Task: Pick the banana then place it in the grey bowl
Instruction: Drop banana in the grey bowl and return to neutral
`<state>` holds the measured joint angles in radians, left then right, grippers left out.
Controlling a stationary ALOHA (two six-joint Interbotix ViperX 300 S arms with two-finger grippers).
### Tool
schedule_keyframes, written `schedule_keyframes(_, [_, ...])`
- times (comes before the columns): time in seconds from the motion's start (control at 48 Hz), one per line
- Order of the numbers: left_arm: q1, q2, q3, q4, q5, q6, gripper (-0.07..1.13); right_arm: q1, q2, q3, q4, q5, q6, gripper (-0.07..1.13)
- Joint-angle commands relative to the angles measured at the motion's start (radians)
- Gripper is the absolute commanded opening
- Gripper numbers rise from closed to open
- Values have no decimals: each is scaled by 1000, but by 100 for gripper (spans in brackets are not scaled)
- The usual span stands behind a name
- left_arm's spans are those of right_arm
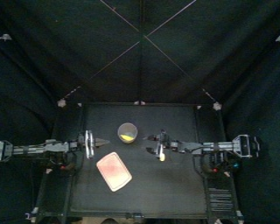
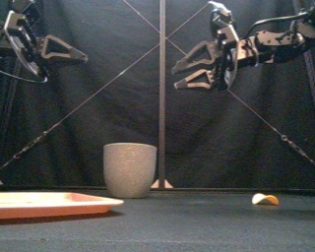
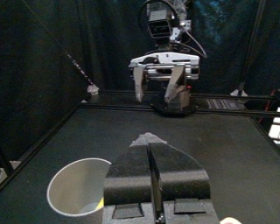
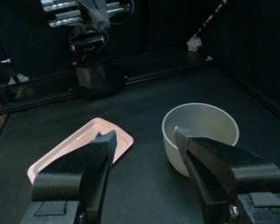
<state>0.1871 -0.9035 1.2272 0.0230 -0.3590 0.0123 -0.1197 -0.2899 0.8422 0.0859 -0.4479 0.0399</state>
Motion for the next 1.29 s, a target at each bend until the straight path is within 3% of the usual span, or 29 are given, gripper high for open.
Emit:
schedule_keyframes(0.021, [3, 3, -18, 2, 0, 2, -1, 26, -71, 29, -8, -32, 0, 90])
schedule_keyframes(0.25, [8, 3, -18, 3, 0, 0, -1, 66, -135, 66, -38, -80, -2, 90])
schedule_keyframes(1.292, [8, 3, -18, 2, -9, 0, -1, 67, -224, 127, -44, -83, -3, 90])
